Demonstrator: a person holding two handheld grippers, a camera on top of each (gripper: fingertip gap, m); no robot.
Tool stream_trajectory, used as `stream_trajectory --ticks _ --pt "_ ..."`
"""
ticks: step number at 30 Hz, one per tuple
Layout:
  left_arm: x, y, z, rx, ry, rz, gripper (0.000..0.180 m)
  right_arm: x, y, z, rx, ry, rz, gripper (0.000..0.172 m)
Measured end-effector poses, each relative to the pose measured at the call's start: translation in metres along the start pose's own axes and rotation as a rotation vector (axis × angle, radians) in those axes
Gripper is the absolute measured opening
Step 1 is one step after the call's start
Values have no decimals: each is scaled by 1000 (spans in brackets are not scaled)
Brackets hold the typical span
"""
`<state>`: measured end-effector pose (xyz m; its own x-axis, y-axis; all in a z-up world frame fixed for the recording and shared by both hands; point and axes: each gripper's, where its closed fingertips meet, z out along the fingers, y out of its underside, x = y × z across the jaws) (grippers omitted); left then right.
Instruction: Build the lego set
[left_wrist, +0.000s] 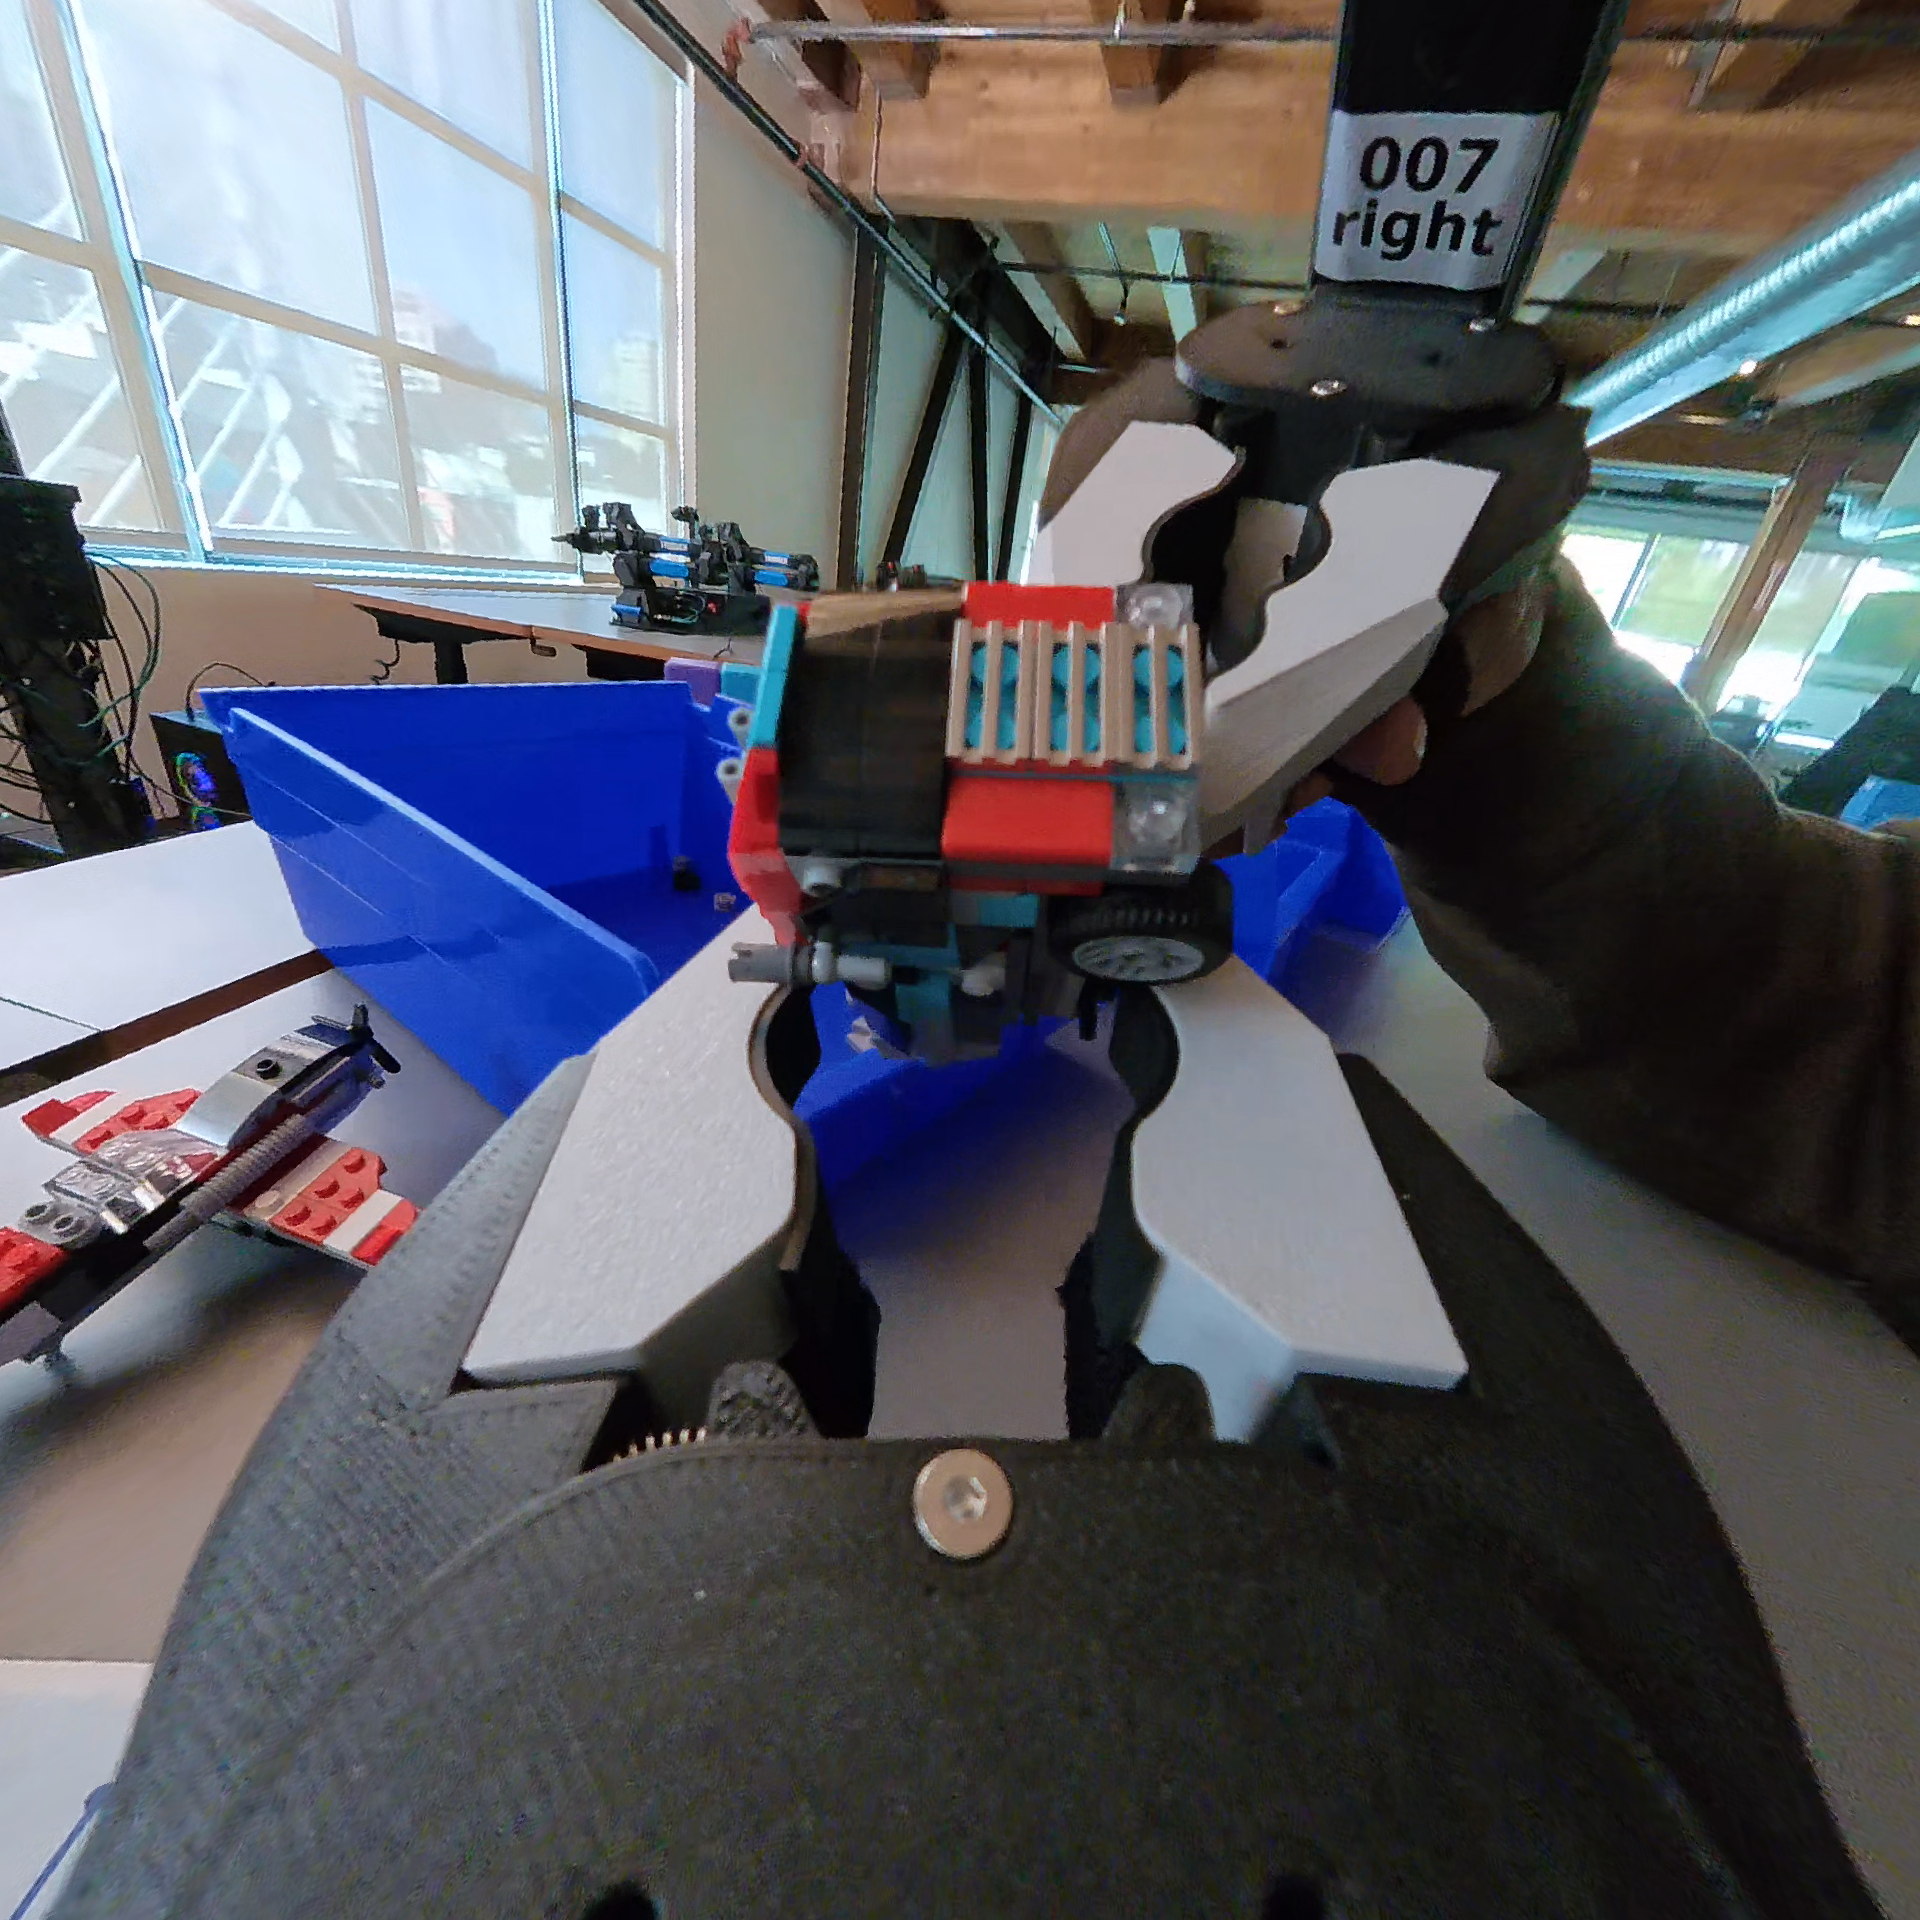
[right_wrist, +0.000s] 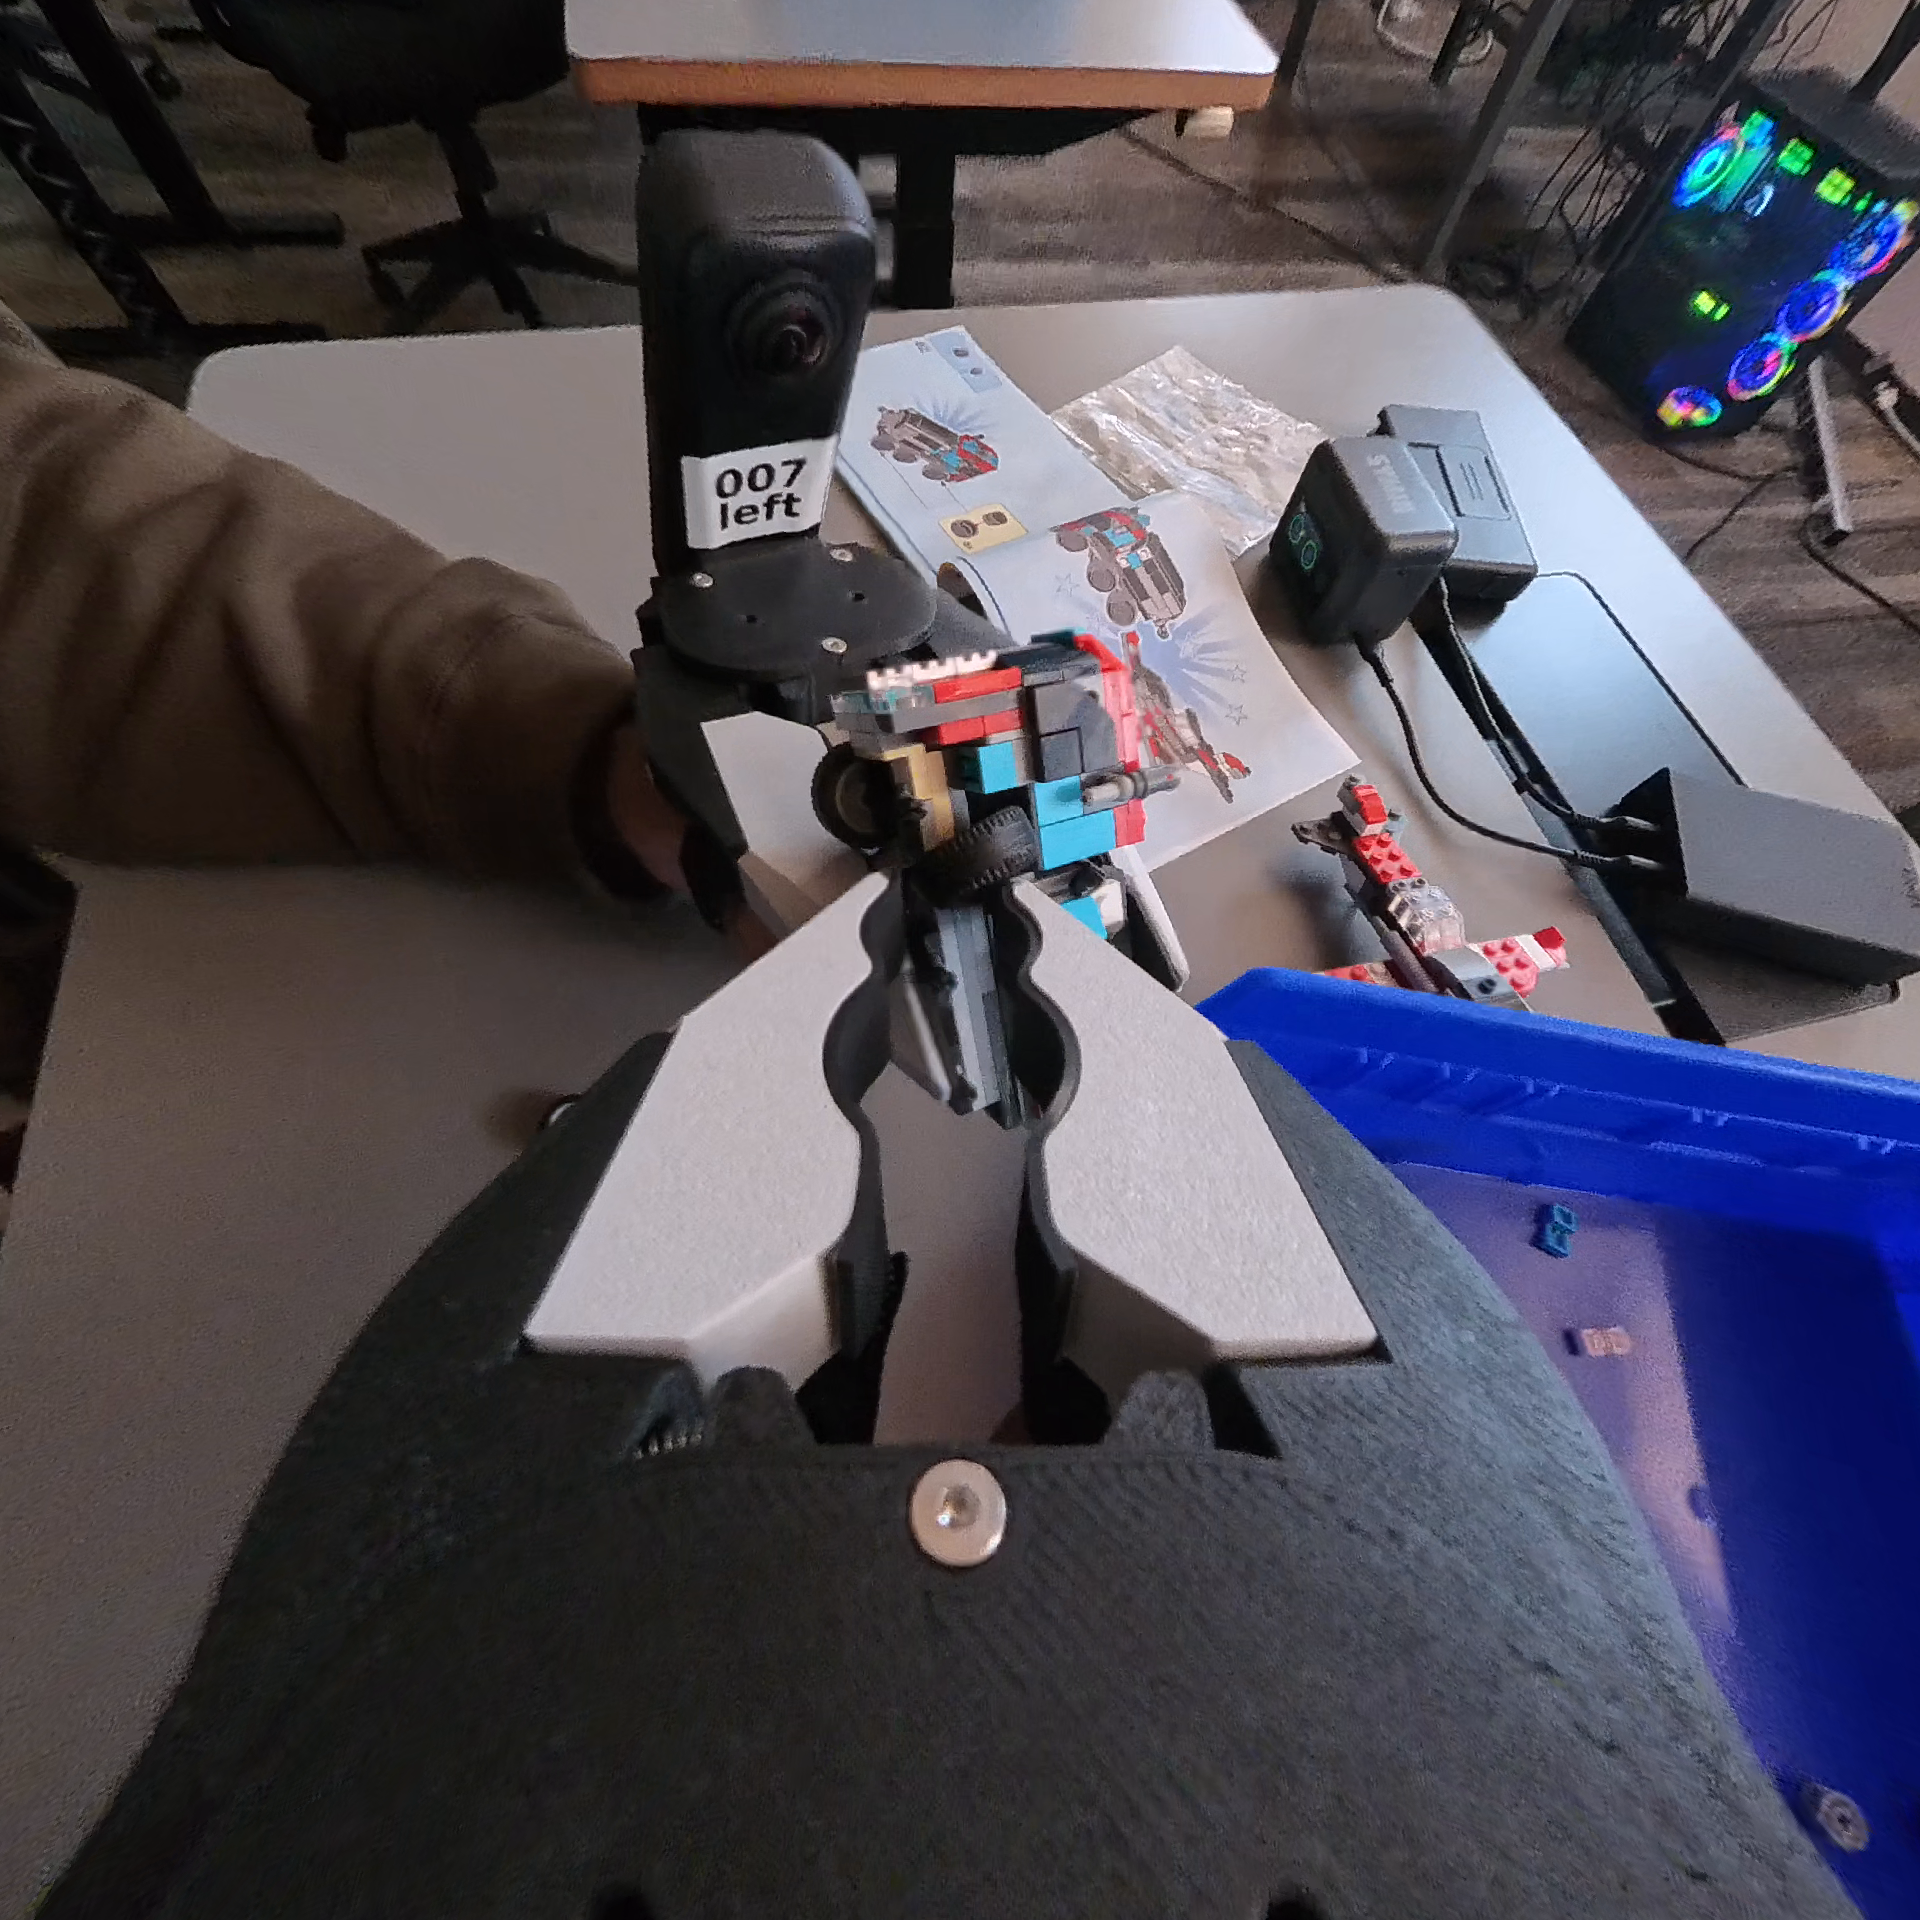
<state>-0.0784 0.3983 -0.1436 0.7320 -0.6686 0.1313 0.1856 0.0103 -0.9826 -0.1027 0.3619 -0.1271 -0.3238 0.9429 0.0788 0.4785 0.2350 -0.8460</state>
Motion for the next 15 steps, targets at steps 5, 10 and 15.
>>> stream_trajectory --ticks 5,10,15 --pt "6 15 2 -108 -16 44 55 -6 11 -4 91 57 24 14" --pt "7 29 2 -209 -58 84 55 -8 23 -5 113 93 55 13" --pt "0 42 2 -284 -87 43 55 -2 36 -6 154 151 127 10"
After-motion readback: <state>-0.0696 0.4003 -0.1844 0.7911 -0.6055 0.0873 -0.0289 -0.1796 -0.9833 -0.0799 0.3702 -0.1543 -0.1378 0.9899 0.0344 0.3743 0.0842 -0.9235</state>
